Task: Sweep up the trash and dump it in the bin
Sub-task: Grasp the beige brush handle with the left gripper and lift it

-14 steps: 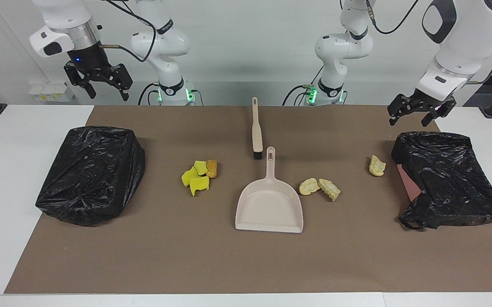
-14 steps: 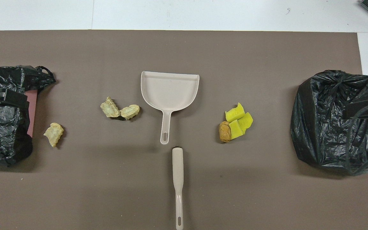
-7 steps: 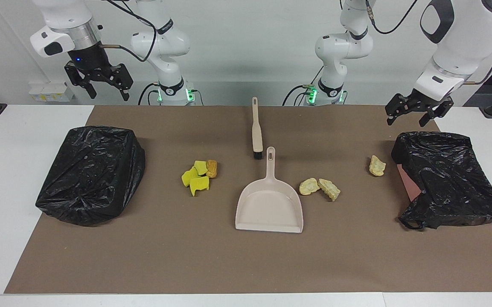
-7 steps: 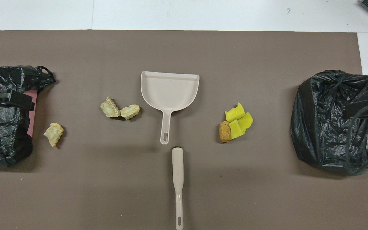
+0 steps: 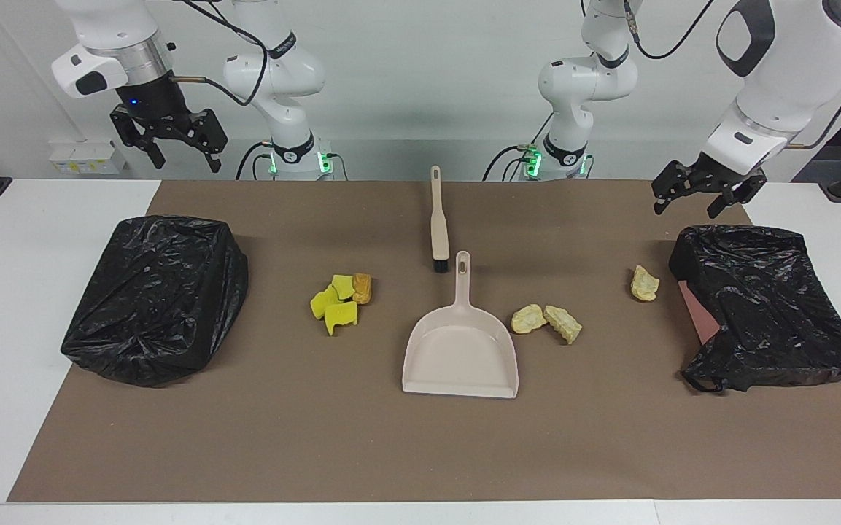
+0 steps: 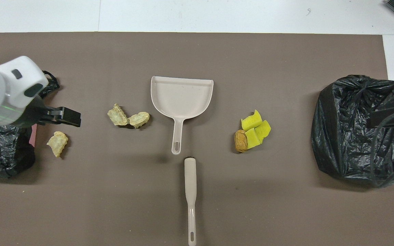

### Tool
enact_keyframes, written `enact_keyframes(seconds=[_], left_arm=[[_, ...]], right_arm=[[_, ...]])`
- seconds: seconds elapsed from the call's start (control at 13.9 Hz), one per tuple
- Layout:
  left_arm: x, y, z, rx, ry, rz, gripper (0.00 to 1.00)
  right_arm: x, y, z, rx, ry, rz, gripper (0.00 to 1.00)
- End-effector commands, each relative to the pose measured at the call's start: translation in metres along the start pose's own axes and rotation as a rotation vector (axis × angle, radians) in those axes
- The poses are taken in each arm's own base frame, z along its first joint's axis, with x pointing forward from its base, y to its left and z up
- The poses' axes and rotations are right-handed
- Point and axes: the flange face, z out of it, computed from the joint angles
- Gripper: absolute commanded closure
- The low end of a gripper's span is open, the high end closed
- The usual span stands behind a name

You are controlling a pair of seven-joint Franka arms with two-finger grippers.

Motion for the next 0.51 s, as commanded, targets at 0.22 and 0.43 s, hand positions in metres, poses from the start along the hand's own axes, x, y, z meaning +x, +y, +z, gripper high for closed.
enact_keyframes(seconds=[0.22,0.43], left_arm=[[-0.062,0.091,0.077,0.013,-0.022,0.010,0.00],[-0.099,0.130,0.117,0.016,0.001,0.028,0.00]], right_arm=[[-0.007,0.003,-0.001,0.023,-0.017,-0.027,0.00],[-0.007,0.000,-0.001,0.022,-0.018,-0.032,0.00]])
